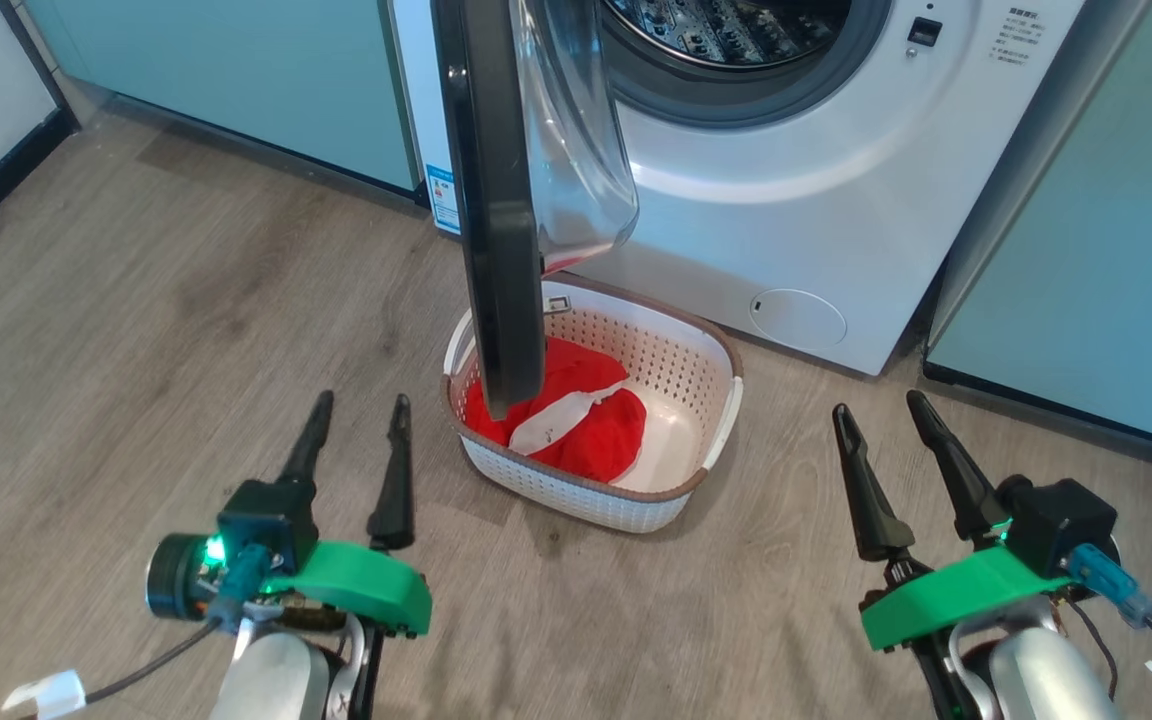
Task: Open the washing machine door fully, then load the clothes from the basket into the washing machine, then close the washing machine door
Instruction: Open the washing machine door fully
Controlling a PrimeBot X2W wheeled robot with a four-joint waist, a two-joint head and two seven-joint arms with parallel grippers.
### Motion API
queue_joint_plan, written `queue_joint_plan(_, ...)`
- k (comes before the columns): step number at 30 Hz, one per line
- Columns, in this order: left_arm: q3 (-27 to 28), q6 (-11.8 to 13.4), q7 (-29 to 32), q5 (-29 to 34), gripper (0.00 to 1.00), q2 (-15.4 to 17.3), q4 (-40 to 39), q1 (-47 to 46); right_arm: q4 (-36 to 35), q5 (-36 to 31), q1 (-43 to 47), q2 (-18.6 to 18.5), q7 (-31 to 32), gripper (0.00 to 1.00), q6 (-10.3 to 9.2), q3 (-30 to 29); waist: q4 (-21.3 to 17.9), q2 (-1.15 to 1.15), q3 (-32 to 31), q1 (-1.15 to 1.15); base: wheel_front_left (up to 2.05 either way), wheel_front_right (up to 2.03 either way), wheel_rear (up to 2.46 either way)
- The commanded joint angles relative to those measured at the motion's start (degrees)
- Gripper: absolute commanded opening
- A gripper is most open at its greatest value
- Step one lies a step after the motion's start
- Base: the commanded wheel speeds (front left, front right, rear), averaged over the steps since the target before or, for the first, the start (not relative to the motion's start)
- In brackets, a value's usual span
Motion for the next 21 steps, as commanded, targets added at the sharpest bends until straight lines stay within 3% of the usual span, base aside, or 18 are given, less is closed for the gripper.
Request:
queue_joint_plan(1, 1.8, -0.3, -0.5, -1.1, 0.00, 0.4, -1.5, -1.0, -2.3, -0.1, -1.2, 0.0, -0.5, 1.00, 0.00, 1.6, -0.1, 0.00, 0.2, 0.00, 0.00, 0.00, 0.00)
queue_joint_plan(10, 3.4, -1.2, -0.5, -2.3, 0.00, 0.4, -2.2, -1.8, -2.7, -1.1, -1.7, 0.0, -0.5, 1.00, 0.00, 1.3, -0.9, 0.00, 1.7, 0.00, 0.00, 0.00, 0.00)
queue_joint_plan(21, 9.2, -0.2, -0.5, -1.7, 0.00, 0.4, -14.3, -10.3, -2.7, -1.9, -2.6, 0.0, -0.5, 1.00, 0.00, 1.6, -2.5, 0.00, 3.8, 0.00, 0.00, 0.00, 0.00)
